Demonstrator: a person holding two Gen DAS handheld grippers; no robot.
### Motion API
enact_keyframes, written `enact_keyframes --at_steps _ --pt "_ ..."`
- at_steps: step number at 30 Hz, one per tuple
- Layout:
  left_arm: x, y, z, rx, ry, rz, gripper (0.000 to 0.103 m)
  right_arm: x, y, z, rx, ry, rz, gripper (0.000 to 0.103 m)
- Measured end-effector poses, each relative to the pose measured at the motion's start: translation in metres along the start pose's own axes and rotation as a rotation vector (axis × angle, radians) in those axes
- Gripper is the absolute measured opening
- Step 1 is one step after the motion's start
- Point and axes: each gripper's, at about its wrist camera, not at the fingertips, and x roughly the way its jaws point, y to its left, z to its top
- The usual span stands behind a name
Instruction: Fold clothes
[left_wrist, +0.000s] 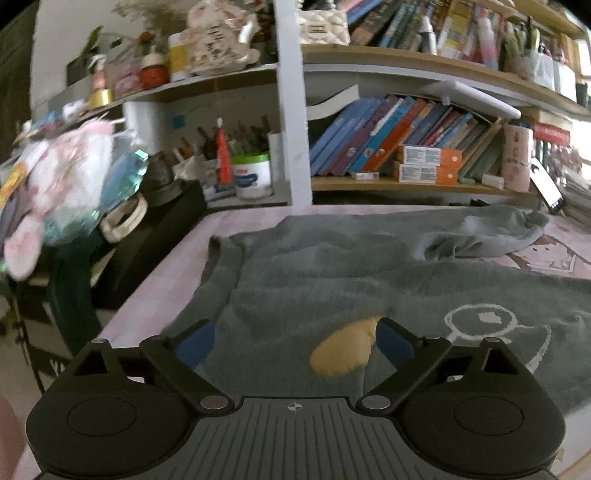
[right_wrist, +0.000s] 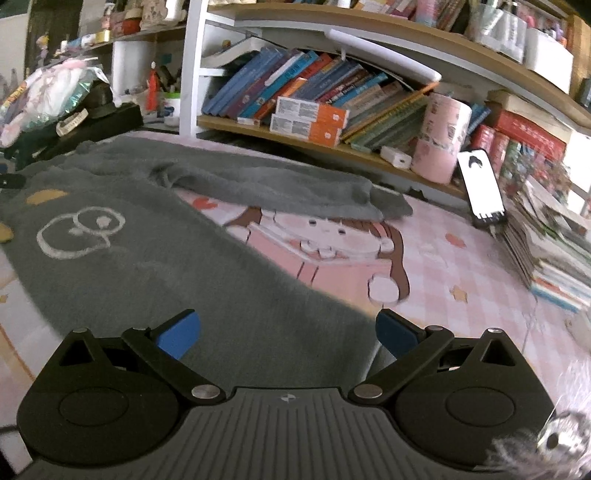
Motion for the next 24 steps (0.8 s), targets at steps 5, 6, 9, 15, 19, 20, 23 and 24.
enact_keyframes --at_steps 5,6,9,15,19,20,23,24 --pt "0.026 0.009 0.024 0.083 0.0 0.002 0.098 0.018 -0.031 0.037 0.011 -0.024 0.076 0.102" --pt "0.034 0.012 0.029 0.097 0.011 0.006 0.099 0.023 -0.037 0.045 0.01 -0.022 0.079 0.102" --pt "0.063 0.016 0.045 0.166 0.071 0.037 0.099 0.049 -0.059 0.072 0.008 0.014 0.066 0.102" --pt "0.107 0.019 0.075 0.313 0.095 0.036 0.099 0.122 -0.108 0.117 0.034 0.094 0.019 0.102" --pt "0.133 0.025 0.094 0.36 0.068 0.0 0.099 0.167 -0.131 0.141 0.007 0.105 -0.002 0.1" --pt "0.141 0.027 0.098 0.354 0.065 0.0 0.099 0.176 -0.136 0.145 0.01 0.099 0.008 0.1" --pt "0.168 0.035 0.109 0.324 0.083 -0.004 0.099 0.202 -0.146 0.158 0.012 0.091 0.047 0.099" --pt "0.177 0.037 0.112 0.314 0.096 -0.006 0.099 0.21 -0.147 0.161 0.001 0.093 0.057 0.095"
